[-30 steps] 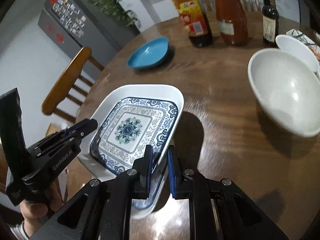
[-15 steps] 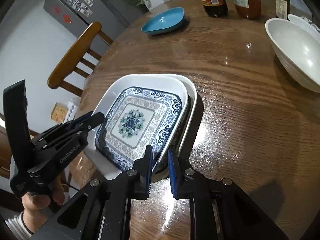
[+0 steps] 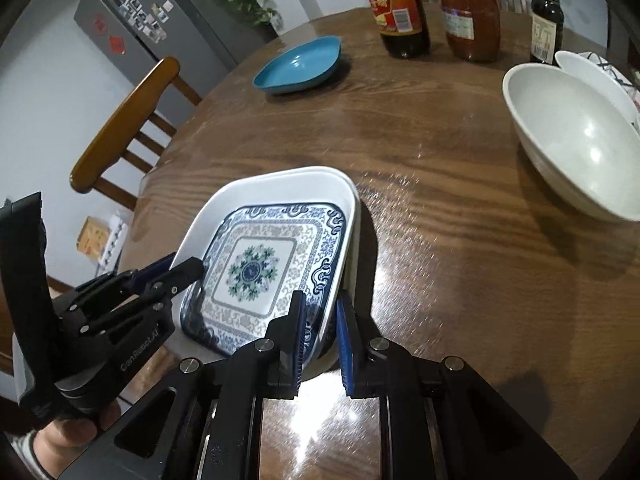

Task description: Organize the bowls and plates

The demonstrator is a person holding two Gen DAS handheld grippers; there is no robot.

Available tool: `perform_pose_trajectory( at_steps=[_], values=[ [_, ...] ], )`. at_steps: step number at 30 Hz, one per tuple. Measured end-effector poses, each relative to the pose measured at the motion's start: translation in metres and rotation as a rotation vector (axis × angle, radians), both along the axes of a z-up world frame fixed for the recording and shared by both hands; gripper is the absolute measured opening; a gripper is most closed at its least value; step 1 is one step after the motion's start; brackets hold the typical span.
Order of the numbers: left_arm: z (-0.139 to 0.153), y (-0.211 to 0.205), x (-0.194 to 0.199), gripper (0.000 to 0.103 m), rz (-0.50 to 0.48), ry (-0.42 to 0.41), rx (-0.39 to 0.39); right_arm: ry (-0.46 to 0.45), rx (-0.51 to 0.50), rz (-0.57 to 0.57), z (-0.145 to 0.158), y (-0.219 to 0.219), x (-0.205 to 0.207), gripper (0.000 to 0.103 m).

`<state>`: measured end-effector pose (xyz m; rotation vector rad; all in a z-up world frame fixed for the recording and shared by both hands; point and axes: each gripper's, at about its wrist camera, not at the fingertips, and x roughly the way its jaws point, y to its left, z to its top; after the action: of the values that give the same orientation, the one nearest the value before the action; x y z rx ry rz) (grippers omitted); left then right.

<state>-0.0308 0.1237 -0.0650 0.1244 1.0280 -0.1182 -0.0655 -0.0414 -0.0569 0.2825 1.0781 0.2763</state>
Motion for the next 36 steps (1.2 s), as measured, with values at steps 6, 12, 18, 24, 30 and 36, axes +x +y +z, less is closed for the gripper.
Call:
perform_pose_trajectory(
  at_steps=[6,12,18,24,30,36],
  values=[
    [-0.001,-0.002,0.014,0.018,0.001,0.002,-0.017,-0.027,-0.029,-0.021,0.000,-0.002,0.009,0.018],
    [-0.002,-0.007,0.030,0.018,-0.008,-0.011,-0.010,-0.057,-0.063,-0.038,0.001,-0.002,0.018,0.018],
    [-0.003,-0.016,0.041,0.018,-0.032,-0.025,-0.008,-0.069,-0.078,-0.072,0.001,-0.009,0.024,0.017],
    [-0.003,-0.024,0.049,0.018,-0.060,-0.031,-0.008,-0.069,-0.081,-0.103,0.003,-0.018,0.024,0.018],
    [-0.004,-0.019,0.055,0.031,-0.046,0.001,-0.041,-0.075,-0.070,-0.117,0.006,-0.022,0.021,0.019],
    [0.009,-0.010,0.050,0.054,-0.025,-0.019,-0.085,-0.131,-0.094,-0.128,0.022,-0.026,0.019,0.036]
  ],
)
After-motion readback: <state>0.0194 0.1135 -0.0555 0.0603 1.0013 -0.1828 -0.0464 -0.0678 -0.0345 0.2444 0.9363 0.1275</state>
